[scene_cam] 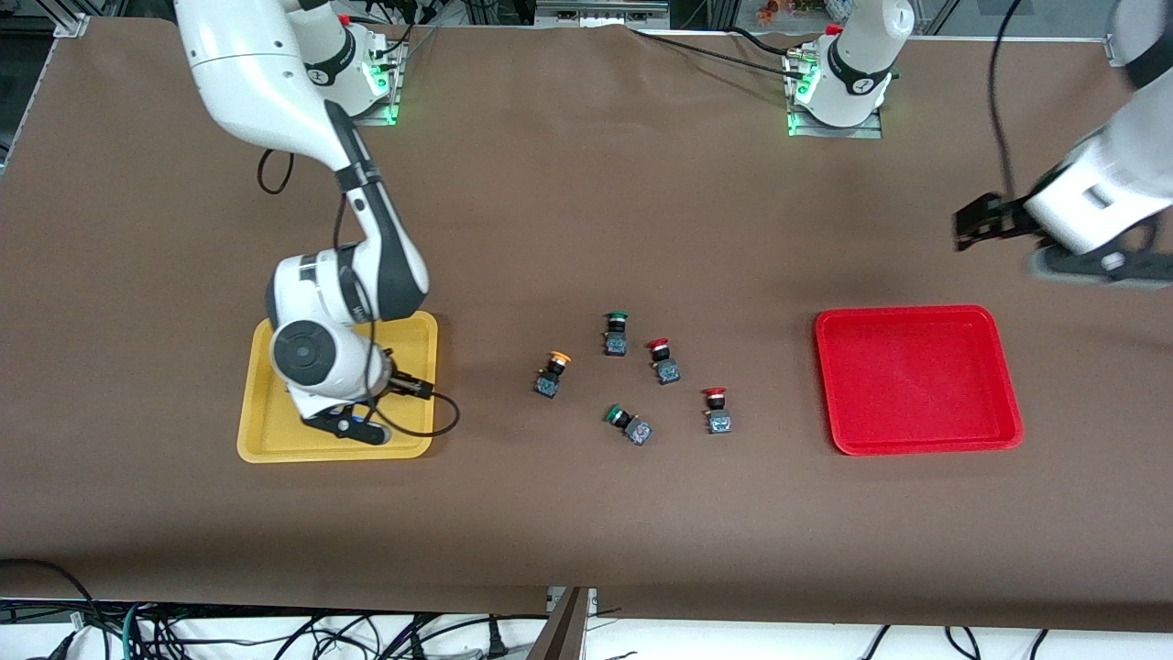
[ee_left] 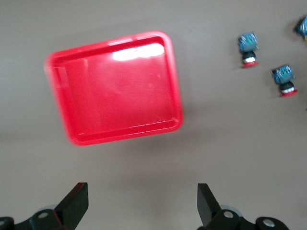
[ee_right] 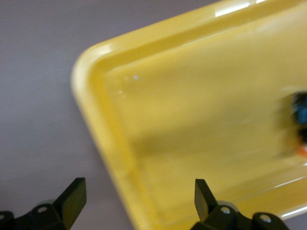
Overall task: Place red and yellow buttons in trays
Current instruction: 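Grasp another orange button with the right gripper while the left gripper grasps a red button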
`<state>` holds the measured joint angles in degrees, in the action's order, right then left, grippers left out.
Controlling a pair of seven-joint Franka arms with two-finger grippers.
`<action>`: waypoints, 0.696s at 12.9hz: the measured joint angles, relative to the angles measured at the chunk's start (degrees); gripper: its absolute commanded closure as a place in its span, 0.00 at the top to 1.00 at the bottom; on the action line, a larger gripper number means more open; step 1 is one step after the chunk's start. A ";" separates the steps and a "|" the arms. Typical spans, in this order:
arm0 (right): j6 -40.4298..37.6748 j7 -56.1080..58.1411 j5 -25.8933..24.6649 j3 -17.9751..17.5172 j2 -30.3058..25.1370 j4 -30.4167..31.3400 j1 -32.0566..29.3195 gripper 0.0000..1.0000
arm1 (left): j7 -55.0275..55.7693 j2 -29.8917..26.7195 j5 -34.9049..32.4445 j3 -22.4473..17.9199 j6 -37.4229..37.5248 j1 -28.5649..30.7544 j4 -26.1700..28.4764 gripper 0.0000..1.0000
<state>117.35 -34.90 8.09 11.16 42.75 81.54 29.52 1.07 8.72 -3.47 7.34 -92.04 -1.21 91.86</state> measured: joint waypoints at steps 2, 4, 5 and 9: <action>3.73 -7.99 0.00 -3.08 0.32 -0.02 1.63 1.00 | 7.59 9.39 -0.01 0.25 -11.07 -4.65 0.04 1.00; 8.38 -13.90 0.00 -4.63 1.50 0.03 3.58 1.00 | 15.86 19.59 -0.01 0.28 -23.99 -7.43 -0.76 1.00; 11.45 -16.53 0.00 -4.76 2.53 0.05 4.82 1.00 | 18.02 24.24 -0.01 0.27 -29.95 -7.88 -2.28 1.00; 21.06 -23.51 0.00 -4.92 6.57 0.06 9.42 1.00 | 20.63 34.67 -0.01 0.38 -46.00 -10.73 -5.60 1.00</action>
<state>138.41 -58.41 8.08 6.23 49.32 81.60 38.94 21.70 43.38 -3.48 7.72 -138.04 -11.94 86.26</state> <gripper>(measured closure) 0.000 0.000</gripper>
